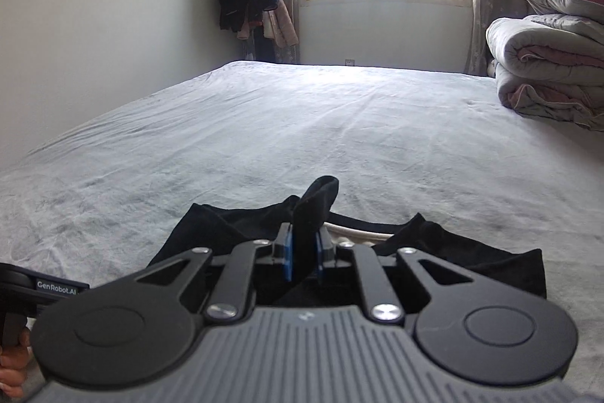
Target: Fold clothes
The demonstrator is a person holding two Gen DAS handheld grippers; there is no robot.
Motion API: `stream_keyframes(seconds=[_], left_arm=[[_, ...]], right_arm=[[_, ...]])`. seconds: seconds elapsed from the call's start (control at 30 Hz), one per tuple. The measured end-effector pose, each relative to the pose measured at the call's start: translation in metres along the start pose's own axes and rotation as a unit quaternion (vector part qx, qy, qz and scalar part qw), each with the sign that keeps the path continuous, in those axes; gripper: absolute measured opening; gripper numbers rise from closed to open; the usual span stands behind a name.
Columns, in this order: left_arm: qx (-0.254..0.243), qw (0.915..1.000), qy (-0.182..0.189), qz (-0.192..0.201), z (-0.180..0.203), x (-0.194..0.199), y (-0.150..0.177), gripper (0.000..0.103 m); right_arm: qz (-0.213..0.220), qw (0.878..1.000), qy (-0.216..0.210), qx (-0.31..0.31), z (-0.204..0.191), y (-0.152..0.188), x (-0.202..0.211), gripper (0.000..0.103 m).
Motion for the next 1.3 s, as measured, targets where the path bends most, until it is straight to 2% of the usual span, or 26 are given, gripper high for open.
stream_keyframes(seconds=[0.1,0.37,0.47,0.6,0.63,0.67,0.7,0.77,0.83,1.0,1.17,1.3], left_arm=[[-0.004,1.0,-0.001,0.0,0.001,0.001,0.001,0.017],[-0.016,0.9998,-0.005,0.002,0.004,0.001,0.002,0.017],[-0.02,0.9998,-0.006,0.001,0.005,0.001,0.002,0.017],[-0.027,0.9996,-0.004,-0.003,0.006,0.001,0.002,0.018],[-0.029,0.9996,-0.002,-0.006,0.006,0.001,0.002,0.019],[-0.03,0.9995,0.002,-0.011,0.006,0.001,0.001,0.021],[-0.028,0.9994,0.007,-0.018,0.005,0.002,-0.001,0.022],[-0.011,0.9993,0.02,-0.029,0.004,0.005,-0.005,0.033],[0.004,0.9988,0.032,-0.037,0.004,0.01,-0.01,0.039],[-0.016,0.9988,0.047,0.004,0.014,0.02,-0.036,0.043],[-0.055,0.9974,0.043,0.018,0.027,-0.001,-0.053,0.043],[-0.072,0.9959,0.052,0.019,0.038,-0.027,-0.064,0.043]], right_arm=[[0.005,0.999,0.024,-0.022,0.03,-0.001,0.015,0.012],[-0.013,0.992,0.089,-0.085,0.104,0.031,0.048,0.012],[-0.034,0.989,0.11,-0.092,0.121,0.049,0.053,0.012],[-0.063,0.987,0.114,-0.093,0.131,0.068,0.055,0.013],[-0.065,0.987,0.113,-0.092,0.133,0.07,0.057,0.015],[-0.065,0.988,0.108,-0.092,0.134,0.071,0.059,0.027],[-0.064,0.988,0.108,-0.091,0.136,0.069,0.062,0.031],[-0.061,0.988,0.11,-0.087,0.141,0.066,0.069,0.047],[-0.051,0.989,0.105,-0.087,0.146,0.058,0.074,0.051],[-0.035,0.992,0.09,-0.077,0.154,0.042,0.065,0.051],[-0.041,0.995,0.084,-0.029,0.148,0.045,0.041,0.05],[-0.042,0.995,0.089,-0.01,0.147,0.052,0.033,0.039]])
Point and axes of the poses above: each gripper's, at about its wrist camera, not at the fingertips, and x roughly against the way its jaws point, z to its right, y to its underside, the point moved 5 cm from there along -x, roughly the way its jaws point, and after that the axes turned 11 degrees about z, right-handed, at the moved point
